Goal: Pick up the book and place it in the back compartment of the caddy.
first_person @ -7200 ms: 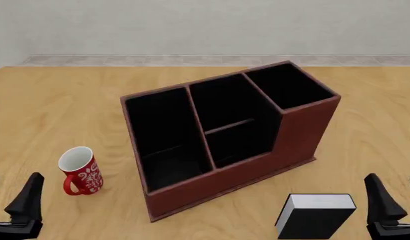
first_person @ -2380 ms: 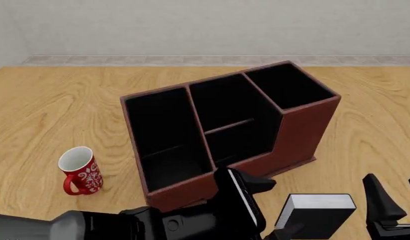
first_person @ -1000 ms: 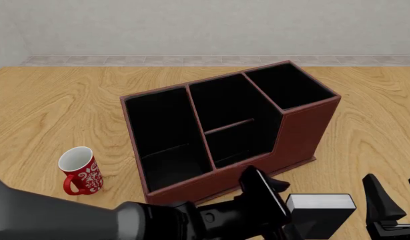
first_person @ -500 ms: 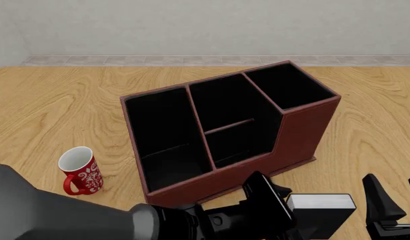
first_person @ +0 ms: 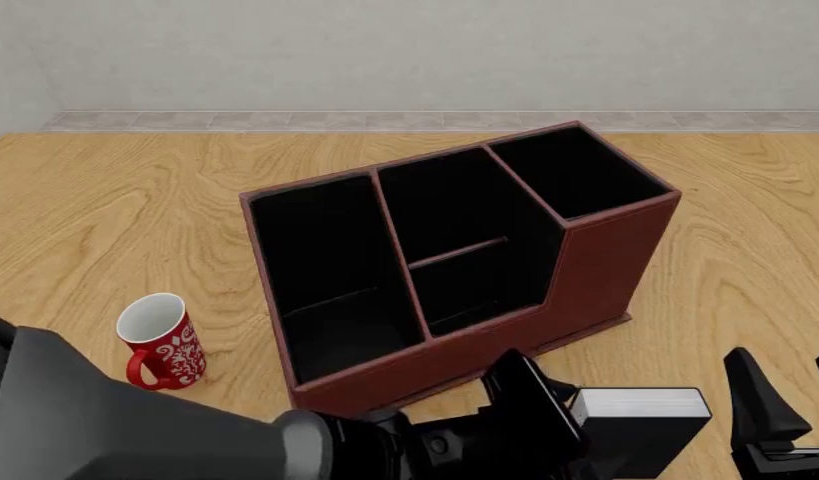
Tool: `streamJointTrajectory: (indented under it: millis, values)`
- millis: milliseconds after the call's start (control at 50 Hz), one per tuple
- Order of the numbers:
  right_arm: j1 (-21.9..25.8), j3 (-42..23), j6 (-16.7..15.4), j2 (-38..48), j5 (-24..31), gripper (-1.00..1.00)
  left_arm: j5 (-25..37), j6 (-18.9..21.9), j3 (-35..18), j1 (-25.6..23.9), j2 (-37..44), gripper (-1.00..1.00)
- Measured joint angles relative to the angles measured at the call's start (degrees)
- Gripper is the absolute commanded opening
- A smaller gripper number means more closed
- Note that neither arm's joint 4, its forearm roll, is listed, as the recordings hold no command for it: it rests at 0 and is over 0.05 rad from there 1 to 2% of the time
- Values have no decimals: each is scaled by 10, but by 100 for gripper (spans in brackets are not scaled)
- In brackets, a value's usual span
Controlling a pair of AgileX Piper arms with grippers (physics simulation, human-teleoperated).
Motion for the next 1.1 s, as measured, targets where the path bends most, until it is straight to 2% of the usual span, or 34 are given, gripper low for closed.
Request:
streamJointTrajectory:
  millis: [60, 80, 660, 1100]
  values:
    - [0, 0, 0, 0, 0, 100, 2, -1, -1, 0, -1, 100]
    - [0, 0, 0, 0, 0, 100, 3, -1, -1, 0, -1, -100]
    - [0, 0, 0, 0, 0, 100, -3, -3, 39, 22, -54, -100]
    - [0, 0, 0, 0, 0, 100, -4, 9, 101, 38, -156, -100]
